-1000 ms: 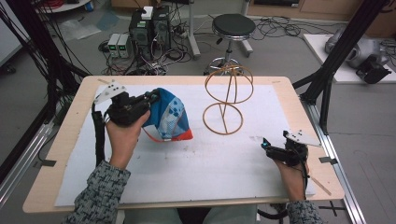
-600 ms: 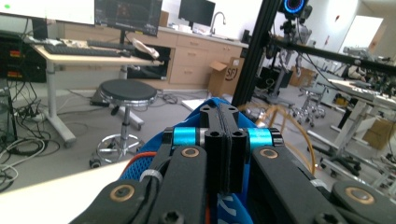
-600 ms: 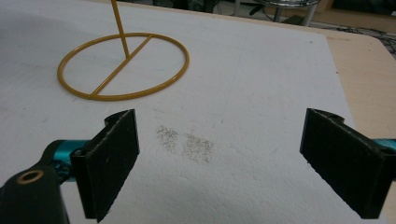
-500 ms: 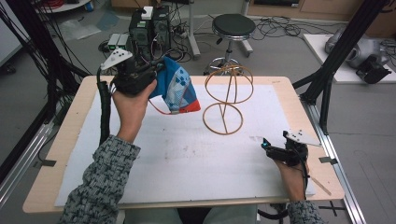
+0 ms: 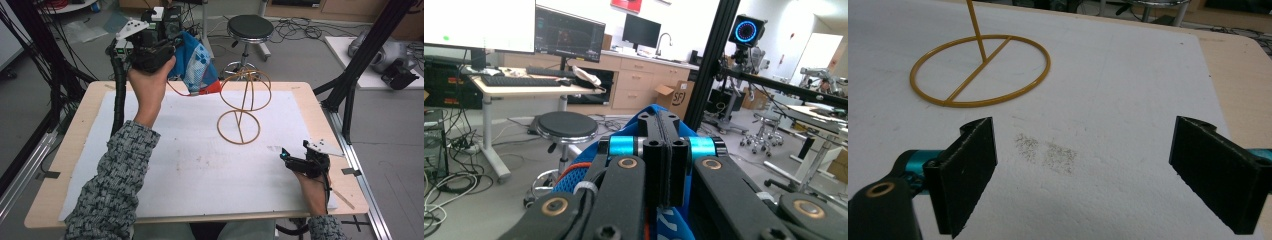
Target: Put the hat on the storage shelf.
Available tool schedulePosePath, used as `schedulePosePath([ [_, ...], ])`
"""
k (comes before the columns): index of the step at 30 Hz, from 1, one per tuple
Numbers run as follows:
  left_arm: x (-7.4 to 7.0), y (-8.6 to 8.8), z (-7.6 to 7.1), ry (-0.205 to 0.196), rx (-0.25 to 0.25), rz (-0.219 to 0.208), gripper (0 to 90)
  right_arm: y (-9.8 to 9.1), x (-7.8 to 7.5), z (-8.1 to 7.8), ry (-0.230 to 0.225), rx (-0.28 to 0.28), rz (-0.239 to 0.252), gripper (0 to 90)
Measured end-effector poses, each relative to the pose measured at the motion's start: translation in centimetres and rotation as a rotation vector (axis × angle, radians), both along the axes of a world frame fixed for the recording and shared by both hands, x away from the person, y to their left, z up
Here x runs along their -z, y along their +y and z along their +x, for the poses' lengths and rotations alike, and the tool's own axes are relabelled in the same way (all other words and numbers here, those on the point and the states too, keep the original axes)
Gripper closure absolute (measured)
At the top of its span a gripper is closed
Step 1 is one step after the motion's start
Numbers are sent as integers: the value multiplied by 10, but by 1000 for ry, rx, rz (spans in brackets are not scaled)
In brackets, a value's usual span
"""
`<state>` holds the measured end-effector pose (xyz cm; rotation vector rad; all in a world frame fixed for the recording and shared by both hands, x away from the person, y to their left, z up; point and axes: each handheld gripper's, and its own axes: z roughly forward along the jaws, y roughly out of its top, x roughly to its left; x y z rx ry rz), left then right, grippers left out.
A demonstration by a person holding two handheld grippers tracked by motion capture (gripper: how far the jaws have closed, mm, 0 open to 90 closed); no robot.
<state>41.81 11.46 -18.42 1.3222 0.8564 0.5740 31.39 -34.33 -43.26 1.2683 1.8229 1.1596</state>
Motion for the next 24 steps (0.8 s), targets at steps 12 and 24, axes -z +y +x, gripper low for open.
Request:
schedulePosePath([
  [12,-19,-29,22,-42,17,3,892,-1,0,0,3,3,5,108],
  [24,-33,-66,36,-64,43,-10,893,-4,1,0,4,2,13,108],
])
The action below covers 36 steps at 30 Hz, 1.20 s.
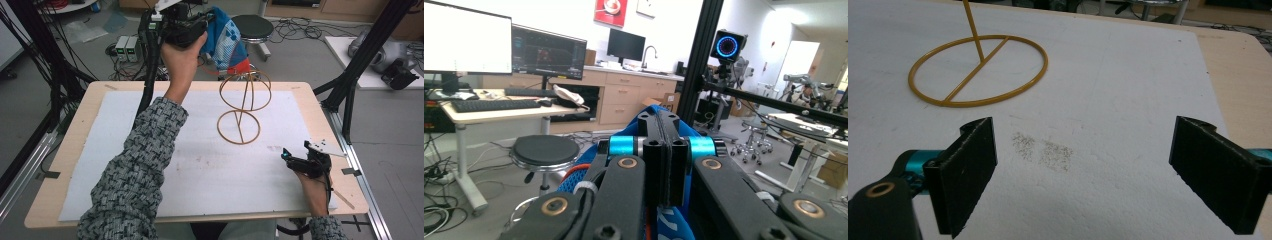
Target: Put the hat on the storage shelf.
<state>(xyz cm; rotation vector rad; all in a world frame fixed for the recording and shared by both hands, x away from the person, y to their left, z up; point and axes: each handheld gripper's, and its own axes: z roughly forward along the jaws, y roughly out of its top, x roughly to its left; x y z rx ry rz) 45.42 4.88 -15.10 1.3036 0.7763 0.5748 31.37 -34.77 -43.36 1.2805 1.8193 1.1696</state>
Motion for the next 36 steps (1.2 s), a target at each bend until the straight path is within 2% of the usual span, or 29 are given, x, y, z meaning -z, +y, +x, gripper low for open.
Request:
schedulePosePath([
  [8,-2,-19,11,10,5,-3,893,-1,0,-1,4,-2,3,108],
  [21,2,-39,16,31,29,-6,893,-5,1,-1,6,0,4,108],
  [27,7,-47,15,53,55,26,892,-4,1,-1,16,-2,6,108],
  [32,12,-50,14,80,83,36,892,-4,2,0,17,-3,6,108],
  [36,18,-53,13,96,96,65,892,-4,2,0,14,-5,3,108],
])
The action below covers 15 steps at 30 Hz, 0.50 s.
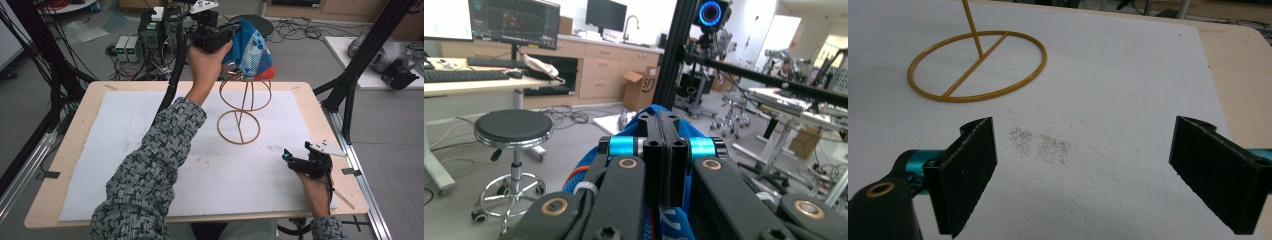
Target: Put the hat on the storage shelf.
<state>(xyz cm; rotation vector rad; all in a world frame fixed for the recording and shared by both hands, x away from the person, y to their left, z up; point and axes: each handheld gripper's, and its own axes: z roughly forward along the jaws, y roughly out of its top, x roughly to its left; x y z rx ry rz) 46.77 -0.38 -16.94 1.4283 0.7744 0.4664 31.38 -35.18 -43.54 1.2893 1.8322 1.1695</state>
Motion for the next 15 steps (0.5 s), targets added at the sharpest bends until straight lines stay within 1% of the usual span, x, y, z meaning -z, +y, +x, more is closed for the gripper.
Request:
schedulePosePath([
  [4,7,-1,0,13,10,18,892,0,0,0,5,0,2,108],
  [6,10,-1,-1,19,16,41,892,0,0,0,1,-1,-3,108],
  [9,15,-2,-4,21,29,51,892,0,0,0,6,-1,0,108],
  [13,22,-4,-7,29,36,81,892,0,0,1,6,-2,-1,108],
  [15,25,-4,-8,31,41,85,892,1,0,1,5,-2,0,109],
])
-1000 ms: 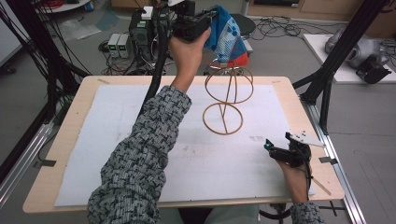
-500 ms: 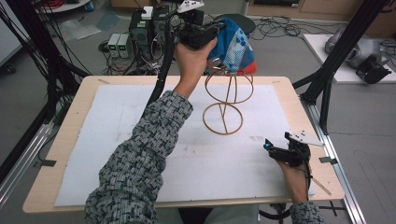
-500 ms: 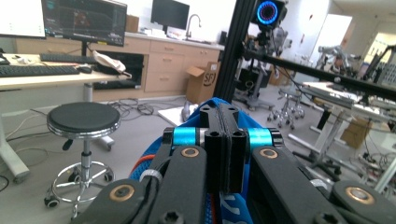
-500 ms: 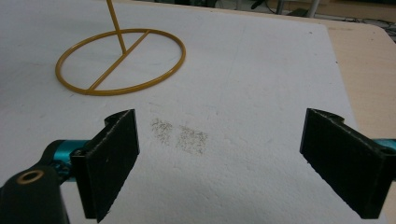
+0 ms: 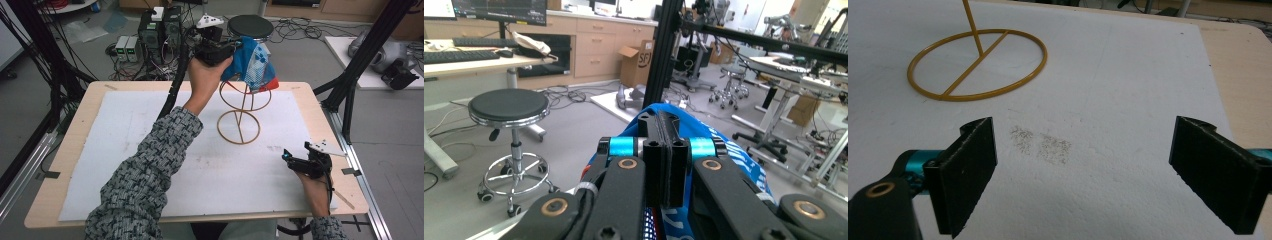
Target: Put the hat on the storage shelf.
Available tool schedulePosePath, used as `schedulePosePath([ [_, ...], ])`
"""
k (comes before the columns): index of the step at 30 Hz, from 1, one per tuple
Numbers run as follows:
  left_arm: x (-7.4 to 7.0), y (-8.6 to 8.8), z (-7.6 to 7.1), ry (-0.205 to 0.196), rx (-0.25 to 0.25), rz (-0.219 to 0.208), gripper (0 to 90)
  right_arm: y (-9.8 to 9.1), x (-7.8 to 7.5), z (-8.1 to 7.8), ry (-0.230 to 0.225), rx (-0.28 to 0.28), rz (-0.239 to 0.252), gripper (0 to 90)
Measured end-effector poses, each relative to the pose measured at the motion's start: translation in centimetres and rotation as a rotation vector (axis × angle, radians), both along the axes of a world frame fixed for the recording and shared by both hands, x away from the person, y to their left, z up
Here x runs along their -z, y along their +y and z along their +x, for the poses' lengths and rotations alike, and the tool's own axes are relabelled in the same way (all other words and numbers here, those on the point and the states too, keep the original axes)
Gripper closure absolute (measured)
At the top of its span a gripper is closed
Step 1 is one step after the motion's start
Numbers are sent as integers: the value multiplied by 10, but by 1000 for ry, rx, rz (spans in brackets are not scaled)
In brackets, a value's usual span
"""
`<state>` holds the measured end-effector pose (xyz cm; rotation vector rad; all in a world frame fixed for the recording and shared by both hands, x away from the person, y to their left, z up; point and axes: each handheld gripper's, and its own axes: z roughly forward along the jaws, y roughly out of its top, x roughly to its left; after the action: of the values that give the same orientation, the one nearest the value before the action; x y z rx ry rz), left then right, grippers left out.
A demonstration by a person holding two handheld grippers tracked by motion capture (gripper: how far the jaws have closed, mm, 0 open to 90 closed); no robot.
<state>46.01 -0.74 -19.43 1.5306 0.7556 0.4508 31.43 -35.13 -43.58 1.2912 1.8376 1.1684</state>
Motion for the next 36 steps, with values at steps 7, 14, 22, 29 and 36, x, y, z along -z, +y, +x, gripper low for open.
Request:
schedulePosePath([
  [7,6,-1,-7,-3,20,42,892,0,0,0,5,1,0,108],
  [14,14,-2,-13,-9,32,82,892,1,0,0,7,-1,0,108],
  [22,26,-5,-18,-4,48,107,892,1,0,1,9,-4,0,108],
  [29,36,-8,-20,3,58,122,892,1,1,1,11,-4,0,108],
  [36,39,-9,-23,9,69,109,892,1,1,1,14,-4,3,108],
])
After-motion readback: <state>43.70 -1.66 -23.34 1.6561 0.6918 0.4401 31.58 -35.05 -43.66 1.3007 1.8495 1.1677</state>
